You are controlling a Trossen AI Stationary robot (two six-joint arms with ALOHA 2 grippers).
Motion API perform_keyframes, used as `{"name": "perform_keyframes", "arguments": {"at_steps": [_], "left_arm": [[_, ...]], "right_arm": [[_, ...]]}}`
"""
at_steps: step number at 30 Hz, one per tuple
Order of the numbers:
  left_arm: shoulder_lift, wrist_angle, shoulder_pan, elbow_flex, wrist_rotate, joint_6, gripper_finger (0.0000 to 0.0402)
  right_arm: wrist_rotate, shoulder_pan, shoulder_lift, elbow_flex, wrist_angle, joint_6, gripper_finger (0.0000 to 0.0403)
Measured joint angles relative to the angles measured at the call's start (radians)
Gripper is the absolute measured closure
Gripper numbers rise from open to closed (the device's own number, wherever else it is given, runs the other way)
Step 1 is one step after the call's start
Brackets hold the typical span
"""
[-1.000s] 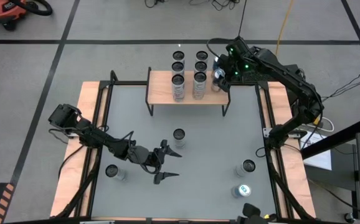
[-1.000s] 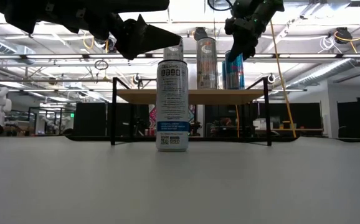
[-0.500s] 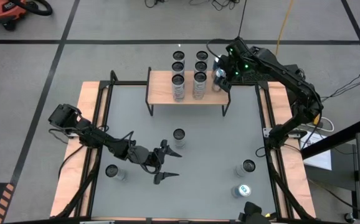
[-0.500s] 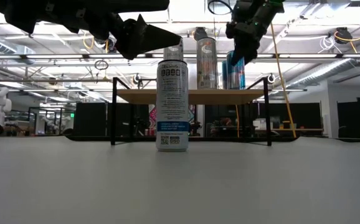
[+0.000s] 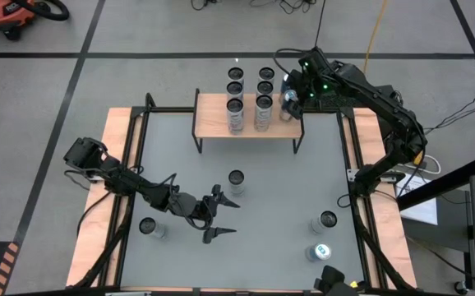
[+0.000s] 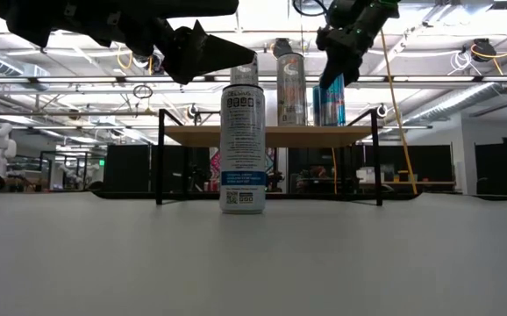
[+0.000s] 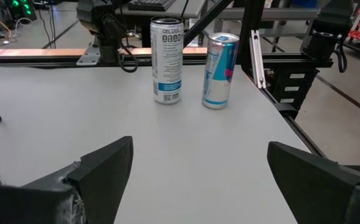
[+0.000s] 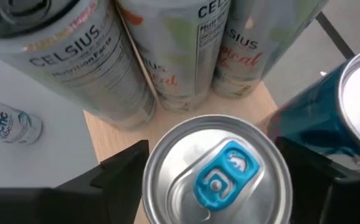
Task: Place canned beverage on shelf
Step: Put the top blue soda can on the shelf aligned with the other blue soda can, then put the blue soda can on the shelf aligned with the other blue soda cans
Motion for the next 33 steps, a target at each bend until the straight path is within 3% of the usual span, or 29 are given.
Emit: {"name": "perform_keyframes", "arguments": {"at_steps": [11,21,25,33], "left_arm": [[0.0,-0.003,0.0,0.0,0.0,-0.001,0.0031],[0.0,-0.003,0.0,0.0,0.0,-0.002,0.0031],[0.0,-0.004,0.0,0.0,0.0,-0.003,0.0031],[0.0,-0.007,0.0,0.0,0.0,-0.021,0.0031]], "right_arm": [[0.002,0.002,-0.06,0.0,0.07,0.038,0.0112],[0.099,0.025,-0.19,0.0,0.113,0.099,0.0112],[0.209,0.089,-0.267,0.002,0.112,0.14,0.0112],[0.203,0.331,-0.396,0.002,0.003,0.179,0.0112]]}}
